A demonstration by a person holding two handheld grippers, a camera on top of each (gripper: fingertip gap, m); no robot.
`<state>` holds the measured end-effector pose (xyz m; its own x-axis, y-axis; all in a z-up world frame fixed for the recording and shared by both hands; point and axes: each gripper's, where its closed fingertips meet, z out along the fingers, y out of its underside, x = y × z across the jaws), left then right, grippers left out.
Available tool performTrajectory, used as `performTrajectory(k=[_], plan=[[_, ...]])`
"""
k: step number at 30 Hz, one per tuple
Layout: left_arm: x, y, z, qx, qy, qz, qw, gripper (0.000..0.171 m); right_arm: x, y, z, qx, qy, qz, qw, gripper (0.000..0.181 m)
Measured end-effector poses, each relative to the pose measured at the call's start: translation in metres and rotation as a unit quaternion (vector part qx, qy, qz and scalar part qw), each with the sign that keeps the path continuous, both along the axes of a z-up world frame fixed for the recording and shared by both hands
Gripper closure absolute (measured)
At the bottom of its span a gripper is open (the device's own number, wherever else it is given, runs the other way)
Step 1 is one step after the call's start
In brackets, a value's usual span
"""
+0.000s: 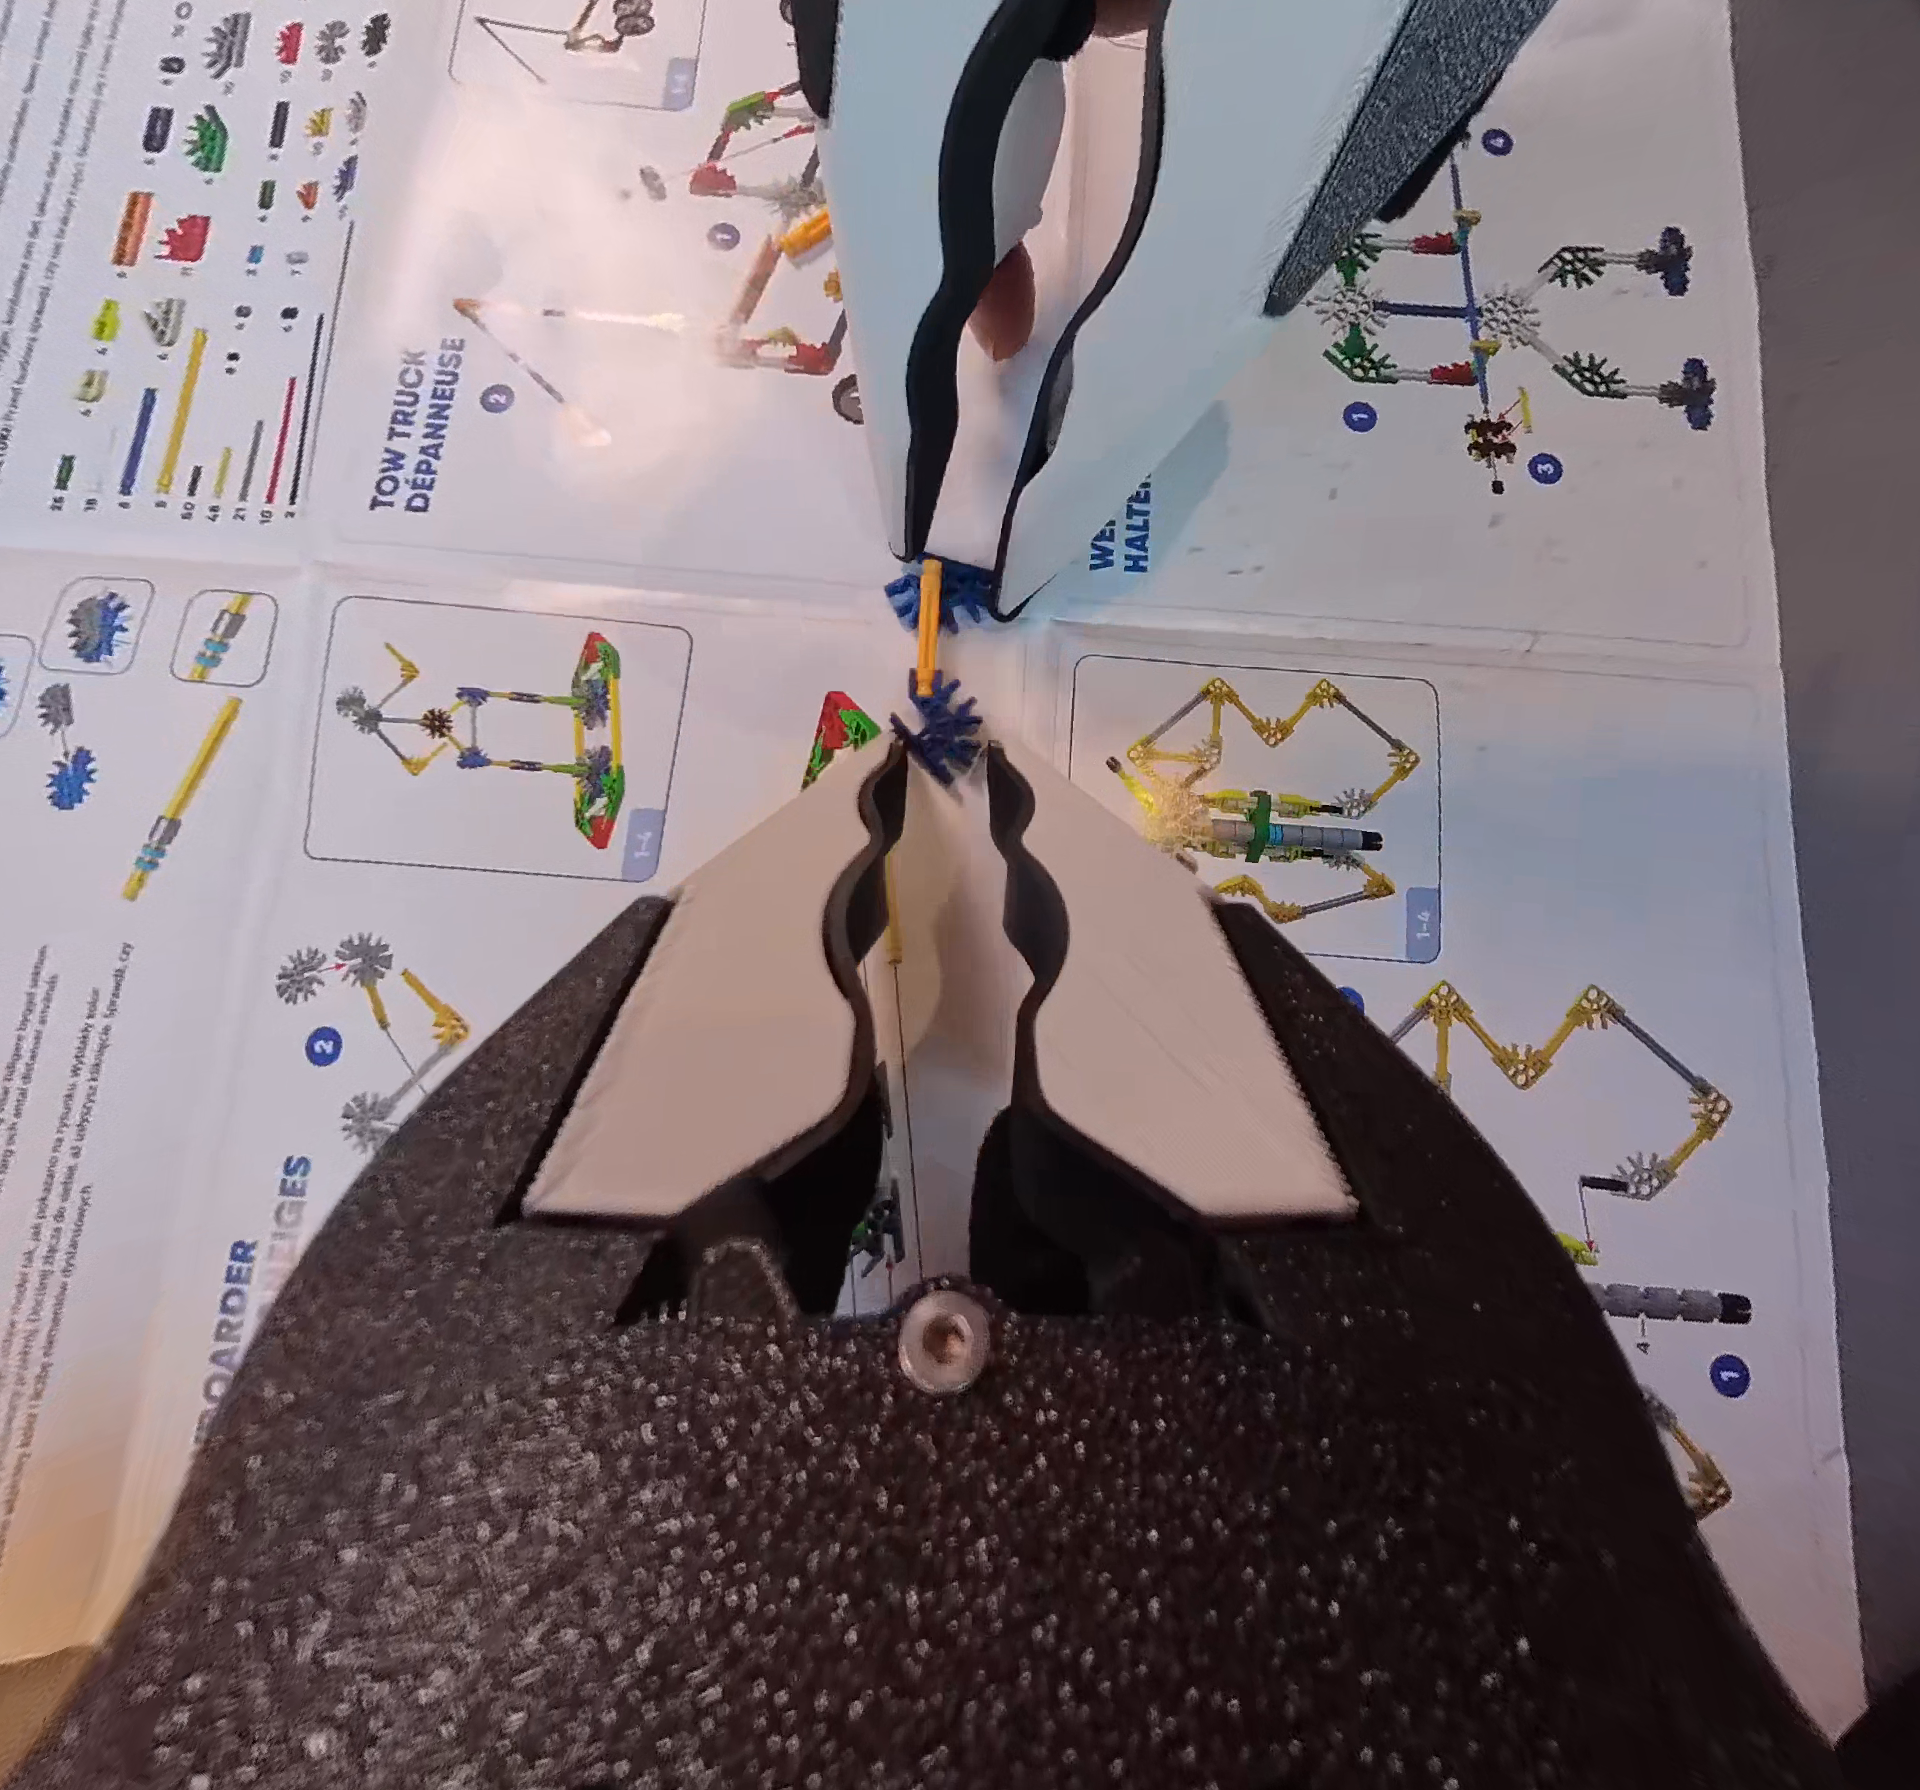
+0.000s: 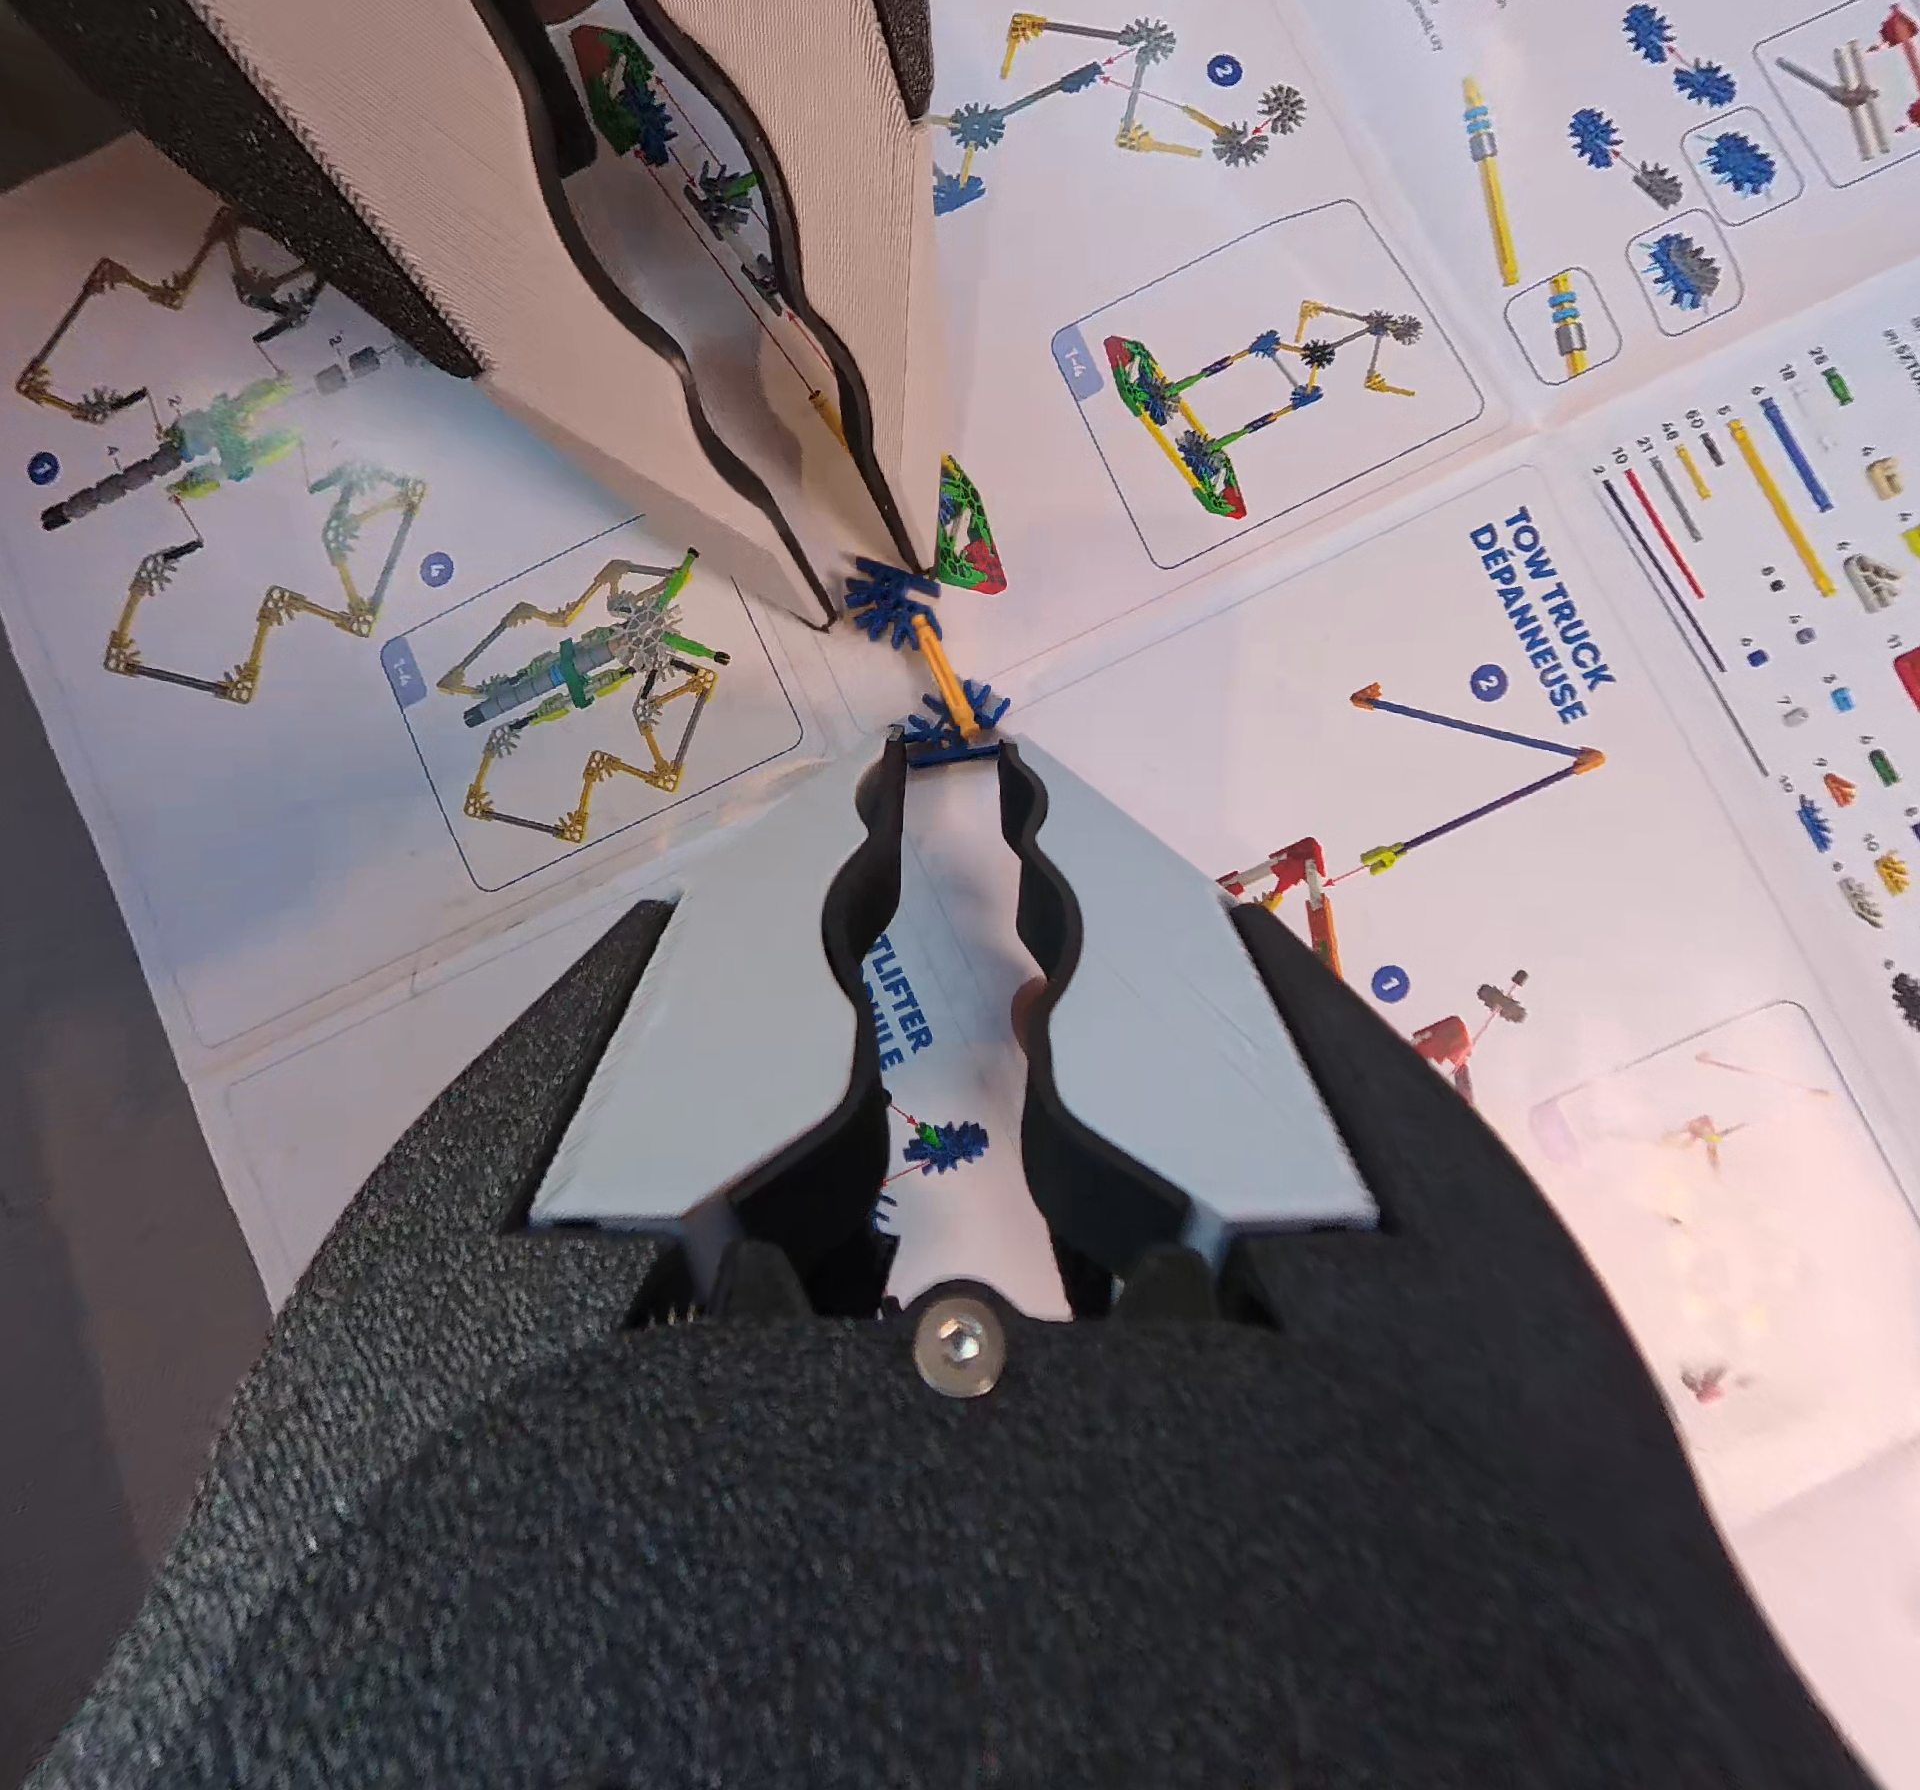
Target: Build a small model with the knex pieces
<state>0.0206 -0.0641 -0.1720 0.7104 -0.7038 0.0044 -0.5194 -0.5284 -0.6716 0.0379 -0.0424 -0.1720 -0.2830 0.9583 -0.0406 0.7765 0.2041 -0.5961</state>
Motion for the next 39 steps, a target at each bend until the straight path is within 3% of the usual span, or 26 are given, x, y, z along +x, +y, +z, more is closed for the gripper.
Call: performTrajectory(k=[5, 13, 18, 21, 25, 30, 39], plan=[[0.002, 0.002, 0.001, -0.009, -0.010, 0.076, 0.997, 0.162, 0.015, 0.007, 0.006, 0.011, 0.020, 0.056, 0.998, 0.165], [0.023, 0.024, 0.010, -0.026, -0.106, 0.202, 0.973, 0.171, 0.060, 0.044, 0.018, 0.033, 0.033, 0.073, 0.996, 0.165], [0.035, 0.026, 0.018, -0.019, -0.093, 0.180, 0.979, 0.171, 0.063, 0.037, 0.017, 0.027, 0.053, 0.073, 0.996, 0.165], [-0.003, 0.009, 0.021, -0.010, -0.016, 0.187, 0.982, 0.143, 0.067, 0.037, 0.013, 0.038, 0.052, 0.077, 0.995, 0.165], [-0.058, -0.032, 0.005, -0.036, 0.047, 0.211, 0.976, 0.130, 0.078, 0.050, 0.011, 0.037, 0.045, 0.062, 0.996, 0.165], [-0.058, -0.045, -0.001, -0.038, 0.016, 0.221, 0.974, 0.135, 0.089, 0.068, 0.007, 0.033, 0.029, 0.033, 0.998, 0.165], [-0.039, -0.024, -0.001, -0.025, 0.007, 0.191, 0.981, 0.138, 0.104, 0.075, 0.013, 0.031, 0.037, -0.013, 0.999, 0.165]])
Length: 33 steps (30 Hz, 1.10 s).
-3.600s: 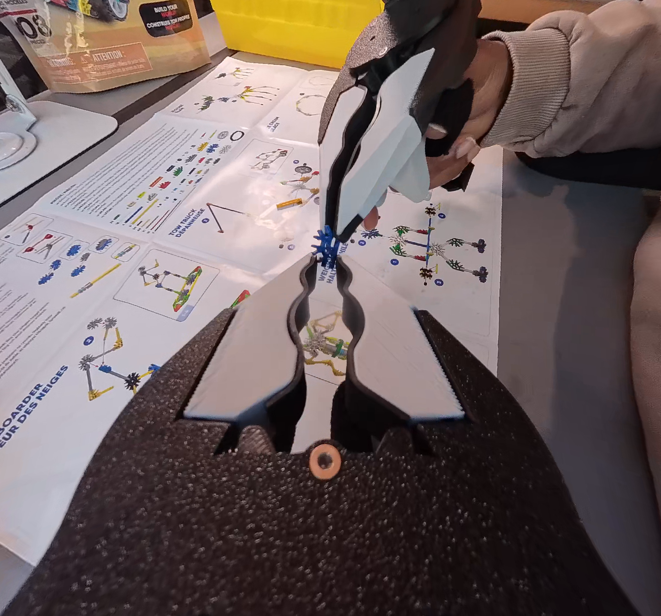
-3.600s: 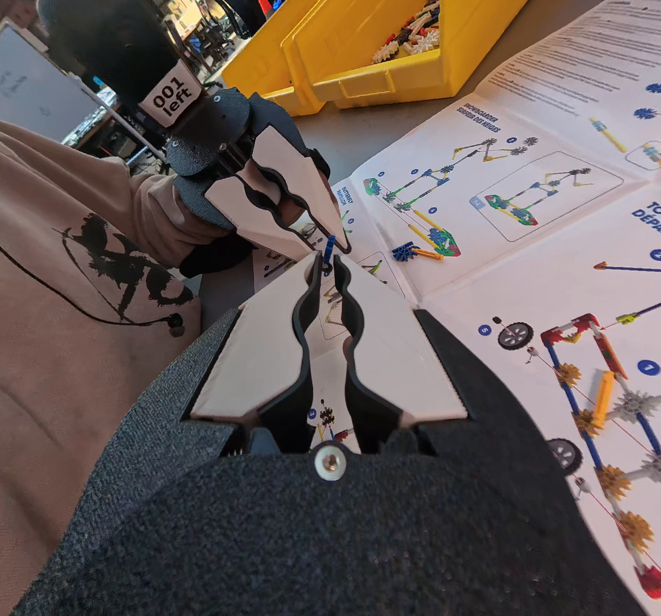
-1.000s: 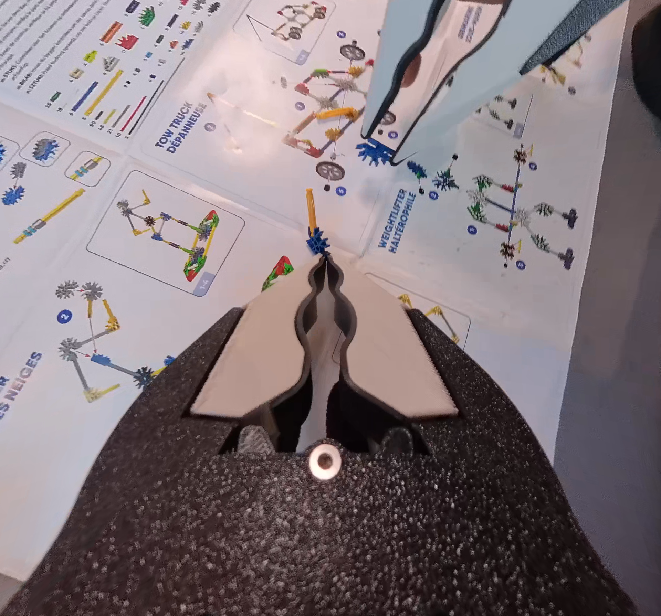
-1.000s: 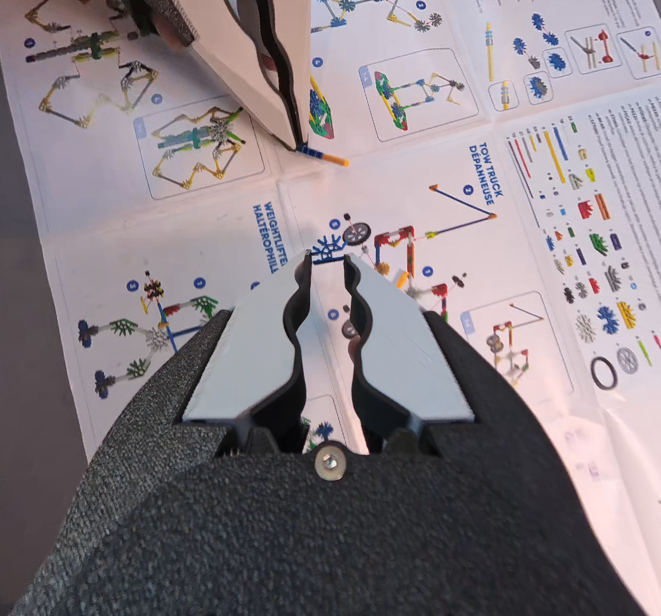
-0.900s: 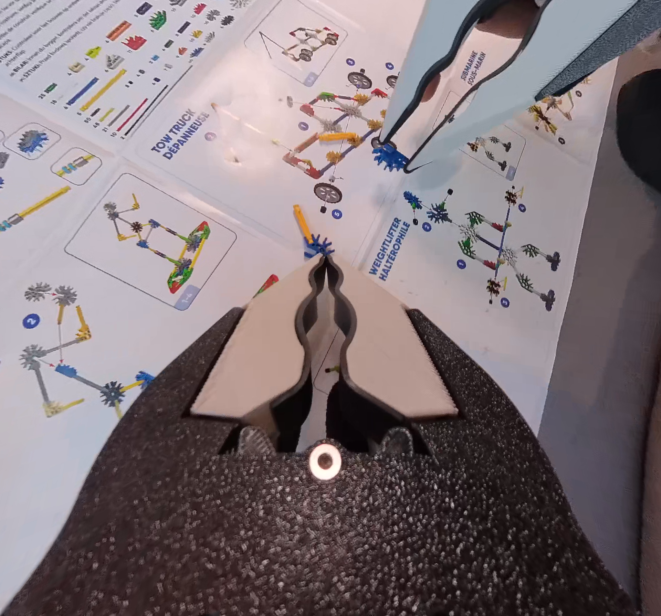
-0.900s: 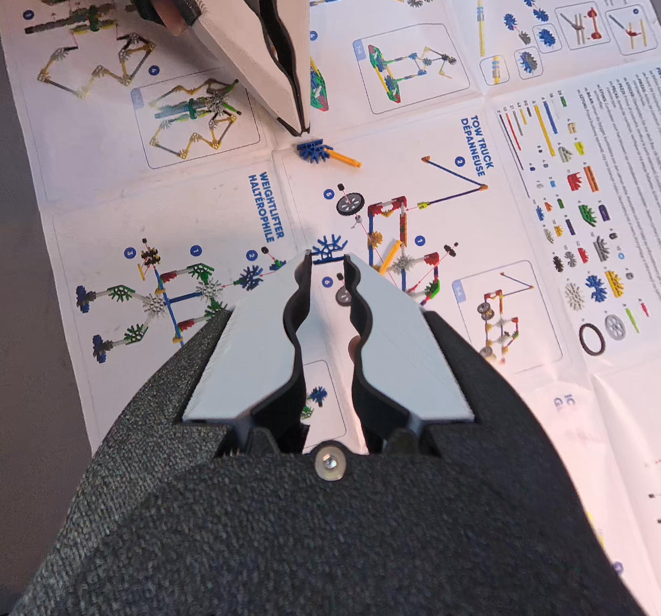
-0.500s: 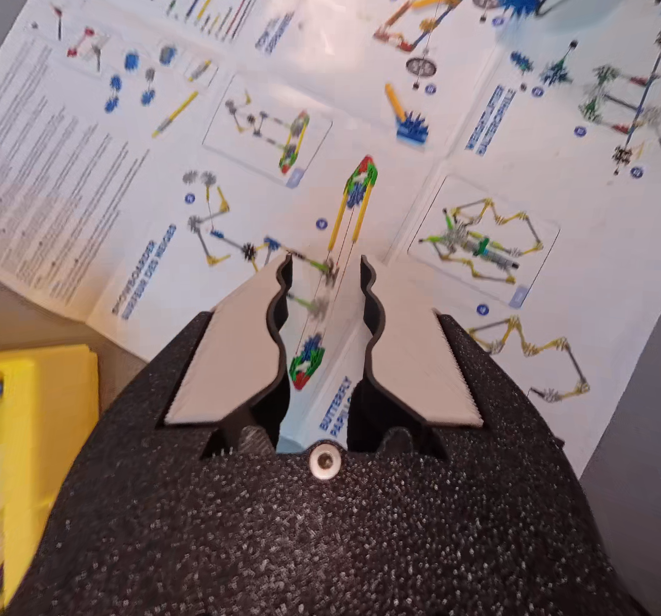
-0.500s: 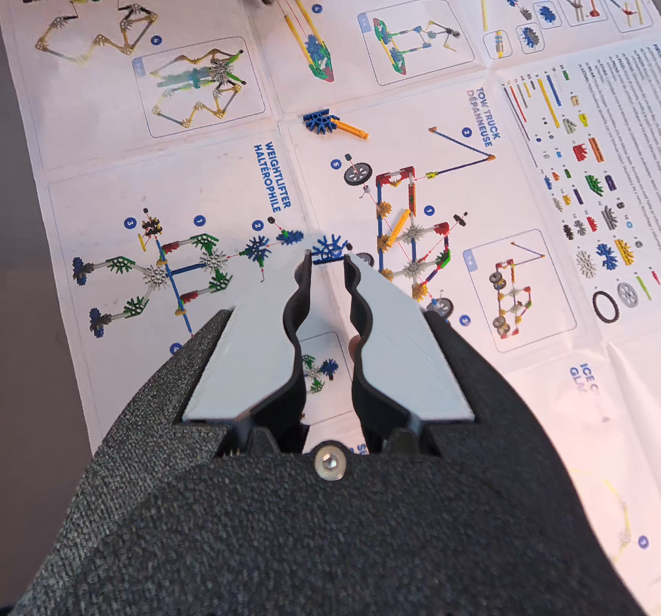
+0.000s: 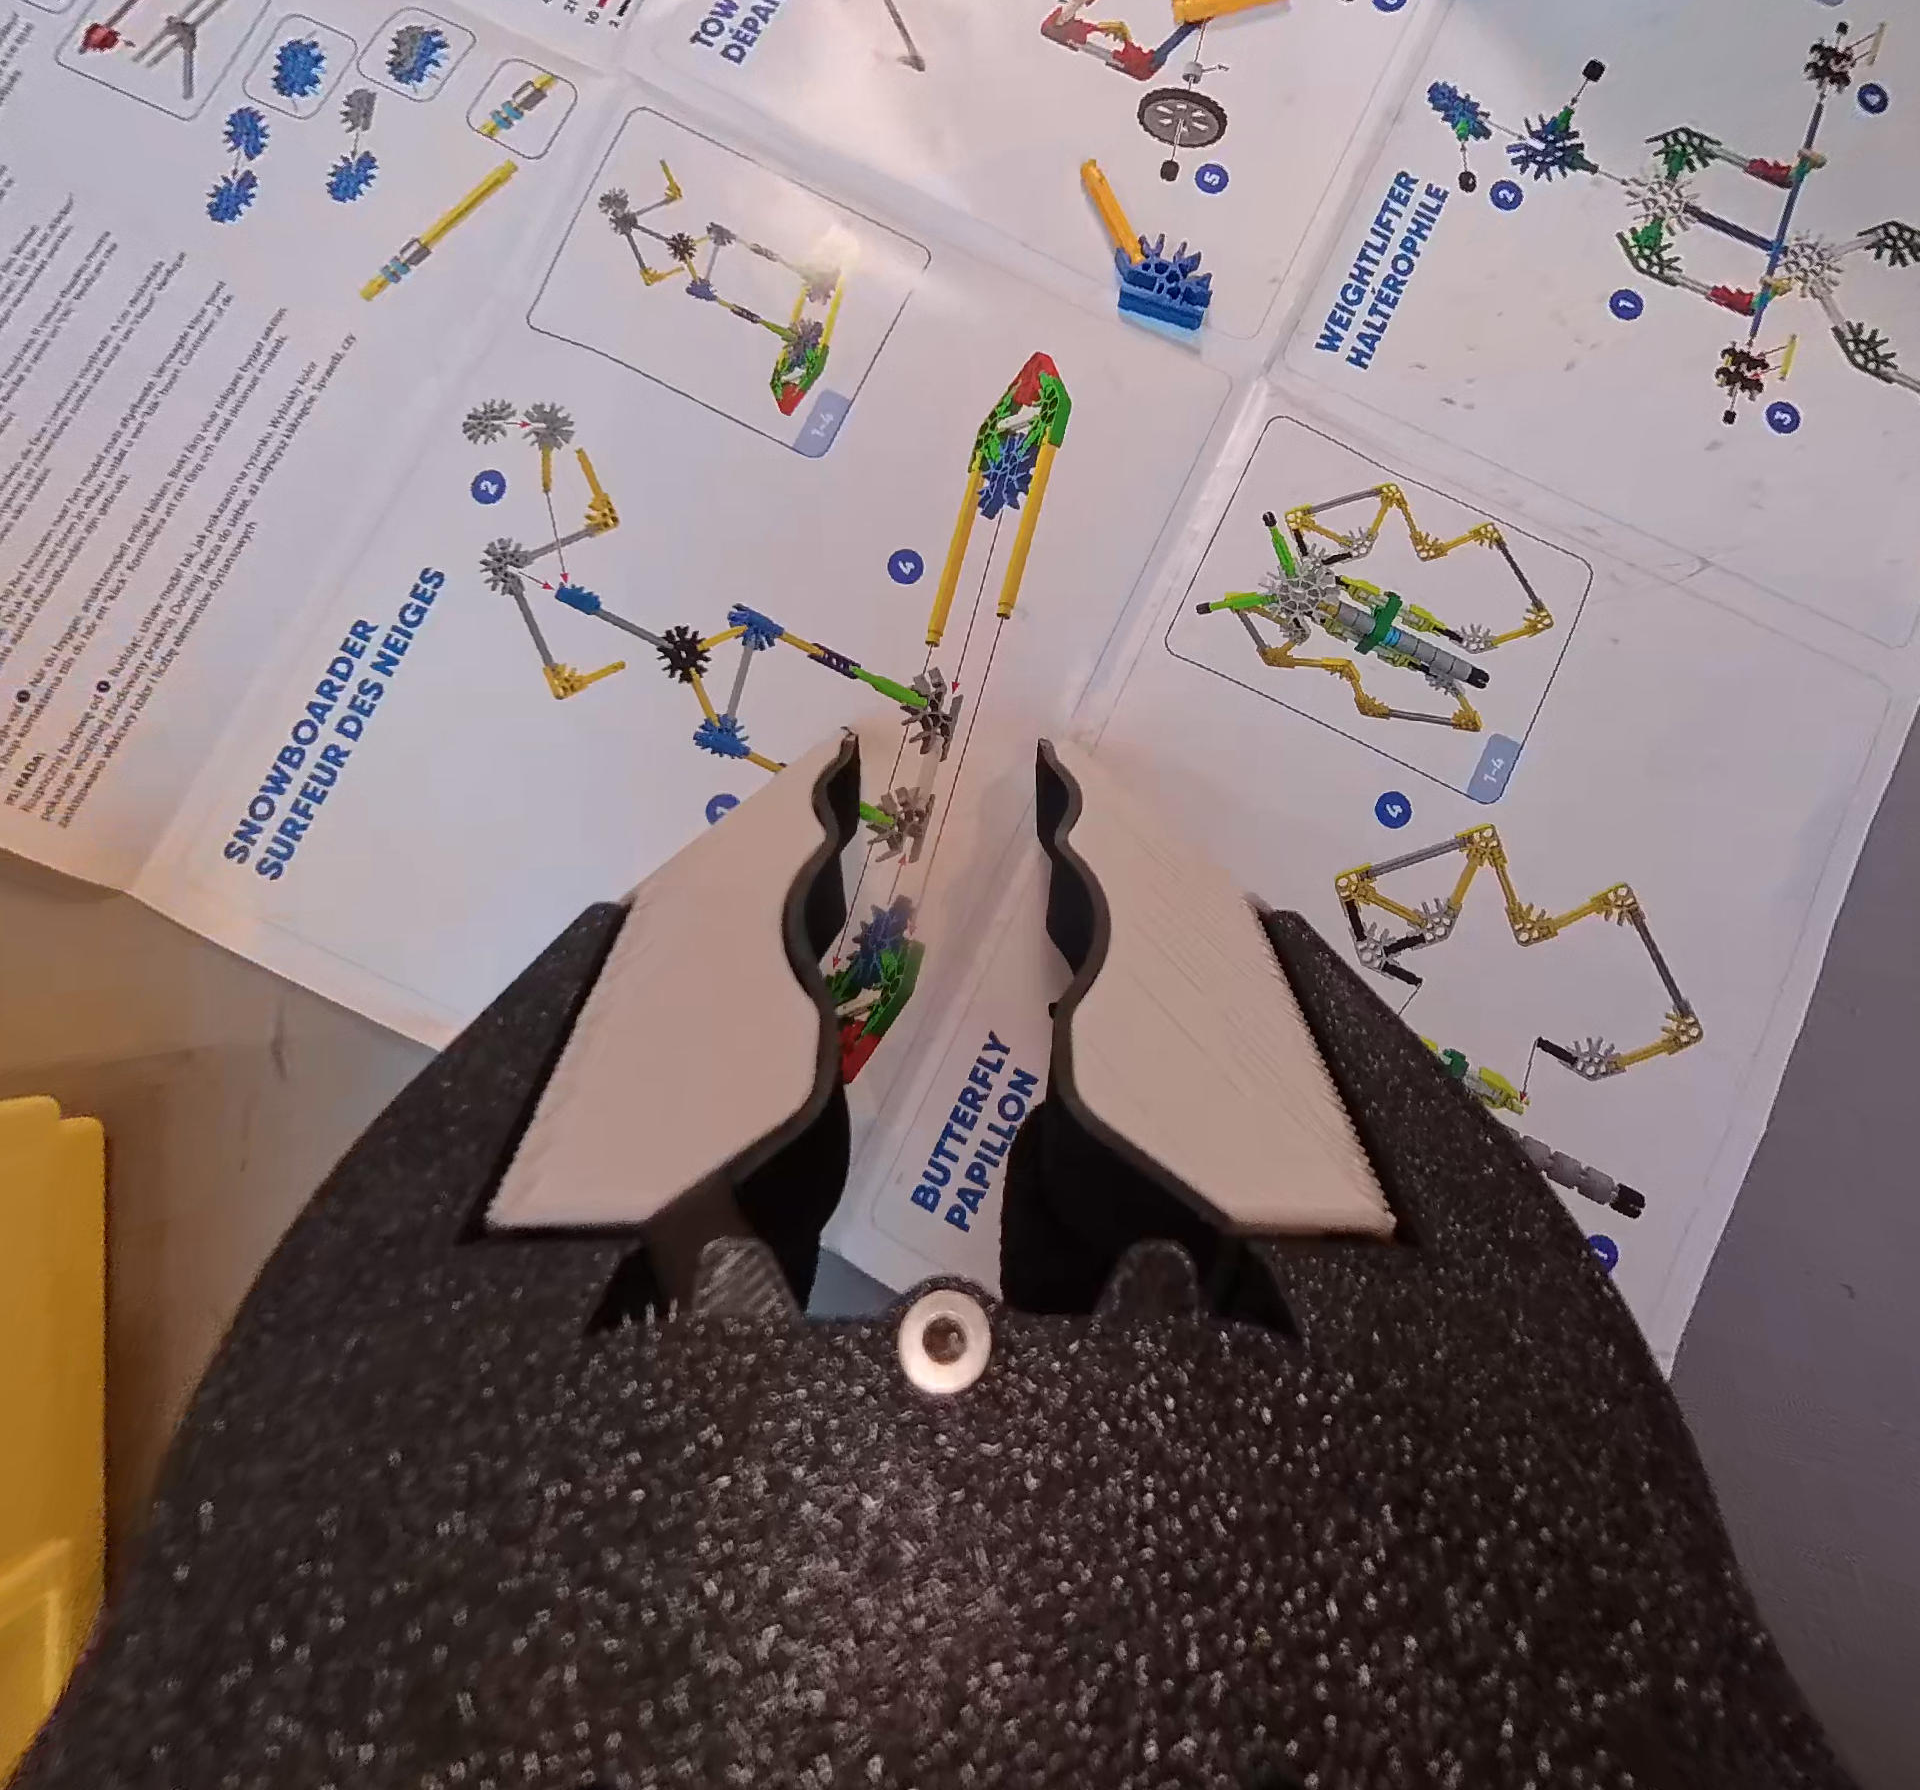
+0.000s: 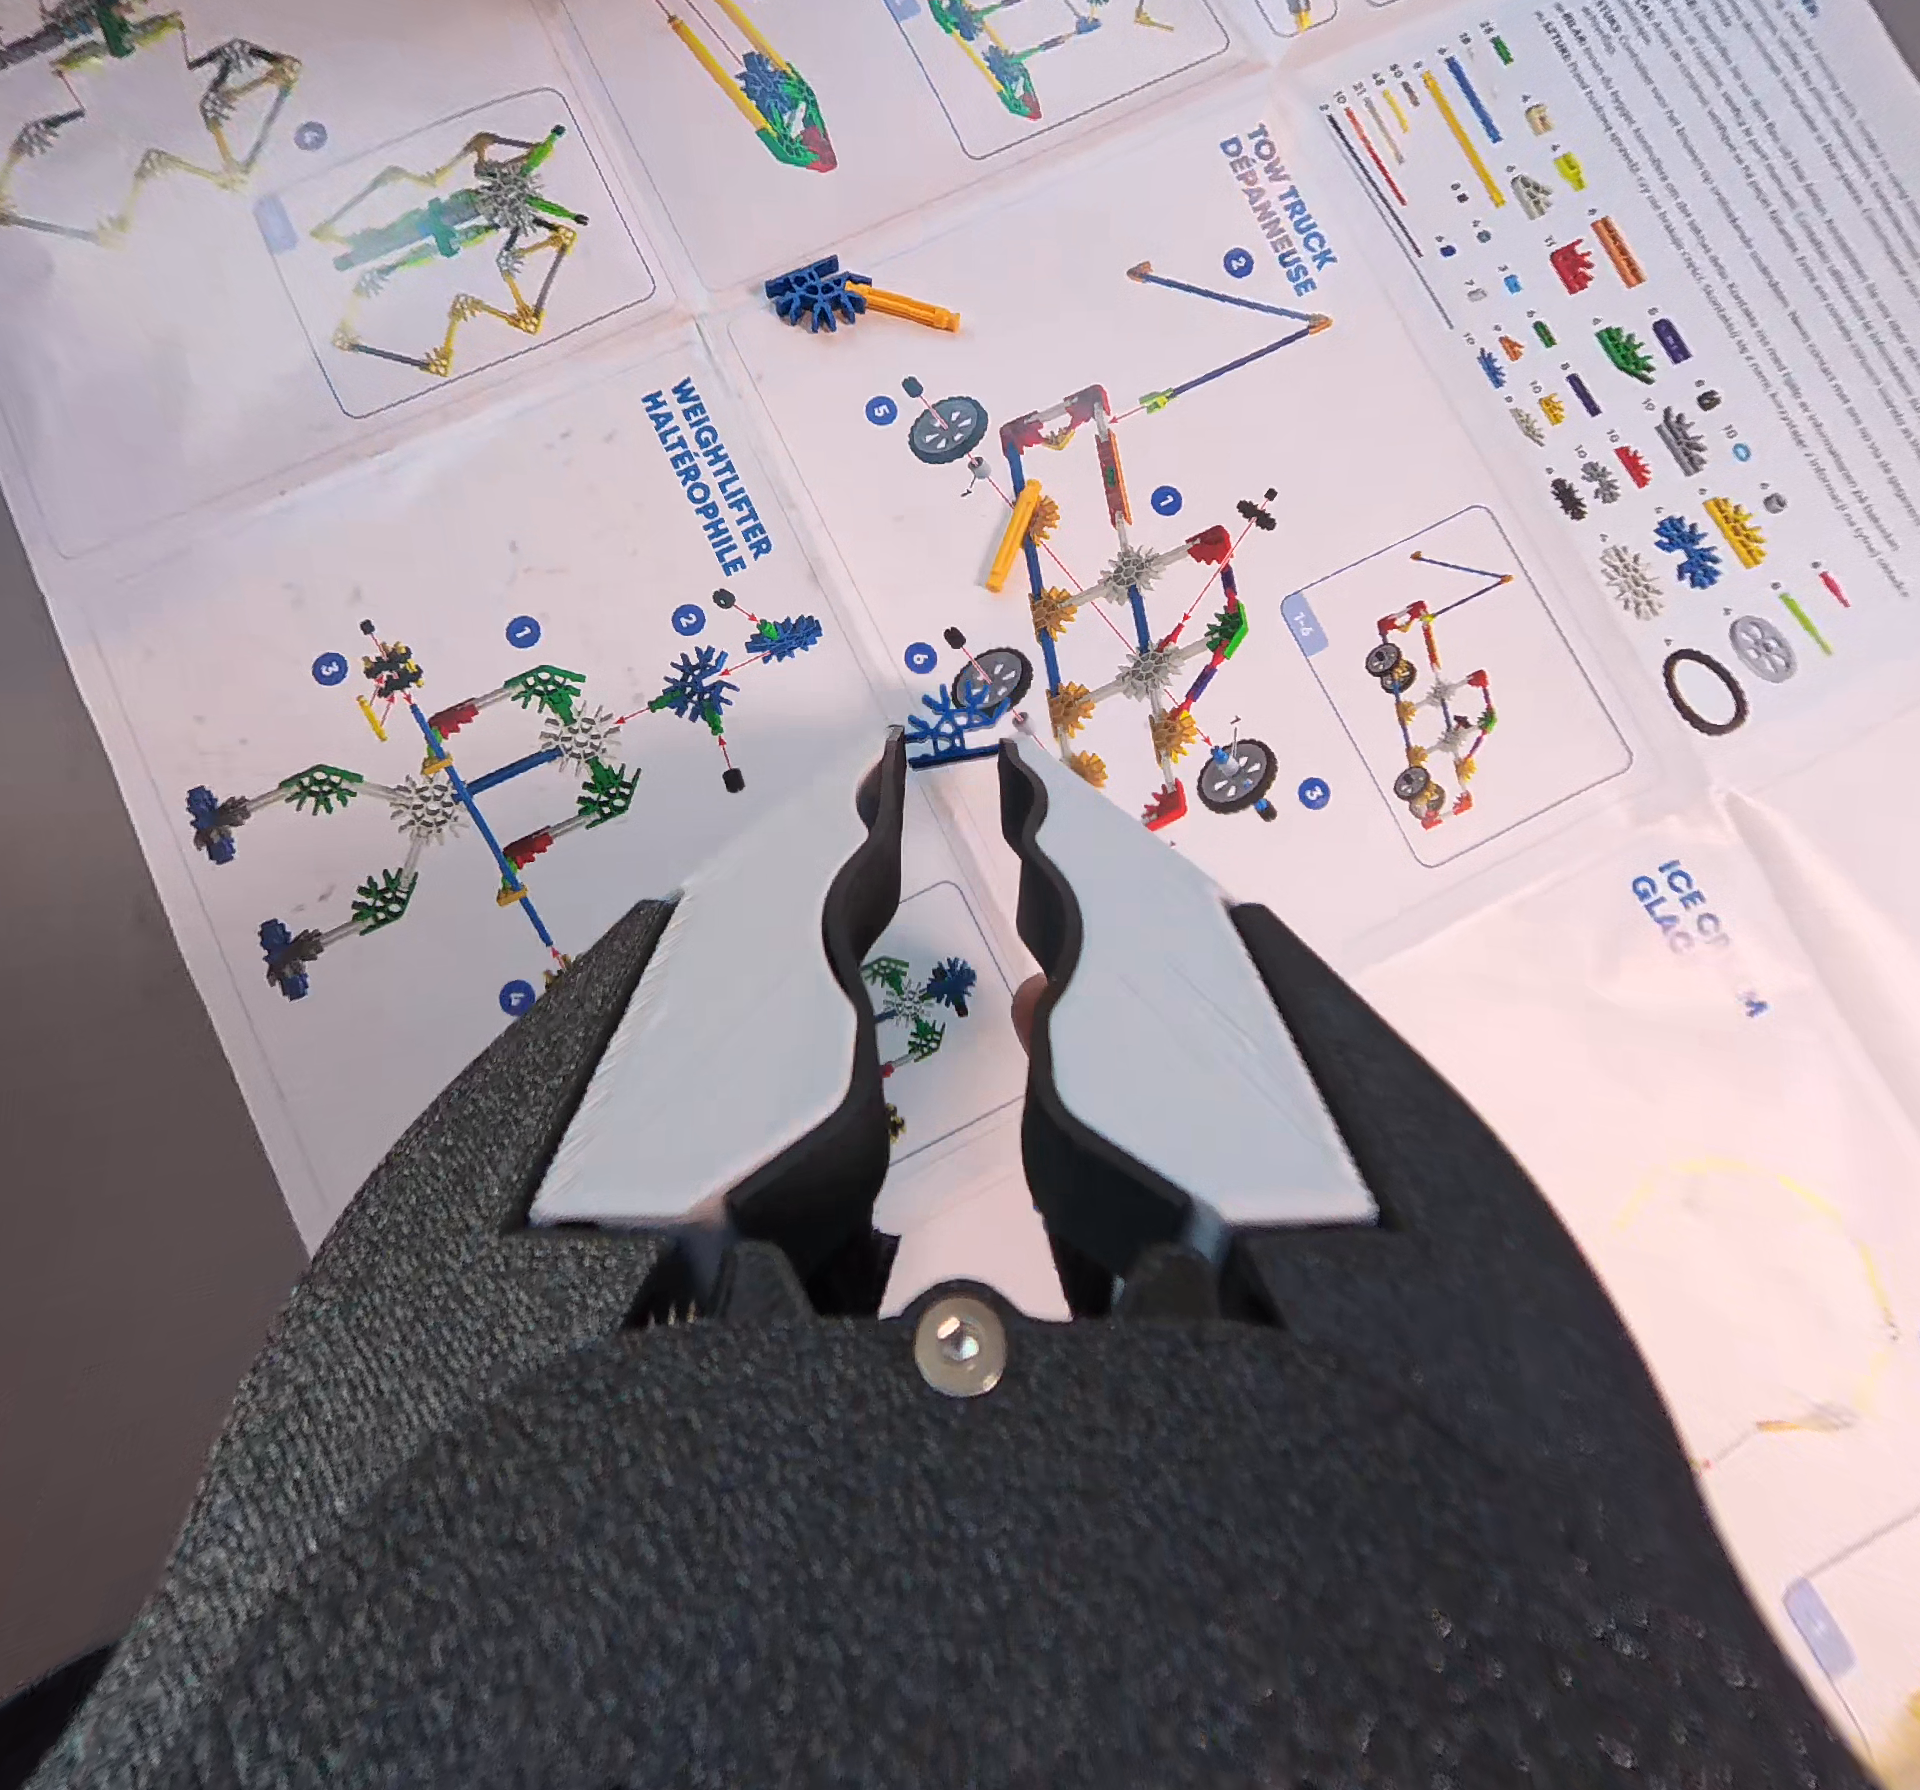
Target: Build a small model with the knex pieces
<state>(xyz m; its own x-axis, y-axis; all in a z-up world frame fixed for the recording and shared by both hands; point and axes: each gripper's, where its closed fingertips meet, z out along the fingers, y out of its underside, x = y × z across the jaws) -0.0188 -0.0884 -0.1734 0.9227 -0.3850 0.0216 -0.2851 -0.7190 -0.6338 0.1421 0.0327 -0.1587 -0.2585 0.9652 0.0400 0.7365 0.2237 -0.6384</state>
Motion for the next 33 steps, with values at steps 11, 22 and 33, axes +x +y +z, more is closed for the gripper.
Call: performTrajectory(k=[11, 22, 33], plan=[[0.000, -0.004, 0.002, 0.012, 0.024, 0.009, 1.000, 0.136, 0.018, 0.044, 0.034, 0.036, 0.054, -0.092, 0.994, 0.146], [0.021, 0.011, 0.016, 0.038, 0.018, -0.036, 0.998, 0.130, 0.147, 0.216, 0.044, 0.095, 0.063, -0.402, 0.909, 0.133], [0.026, 0.022, -0.003, -0.023, 0.016, -0.081, 0.996, 0.114, 0.143, 0.221, 0.091, 0.125, 0.077, -0.404, 0.903, 0.178]])
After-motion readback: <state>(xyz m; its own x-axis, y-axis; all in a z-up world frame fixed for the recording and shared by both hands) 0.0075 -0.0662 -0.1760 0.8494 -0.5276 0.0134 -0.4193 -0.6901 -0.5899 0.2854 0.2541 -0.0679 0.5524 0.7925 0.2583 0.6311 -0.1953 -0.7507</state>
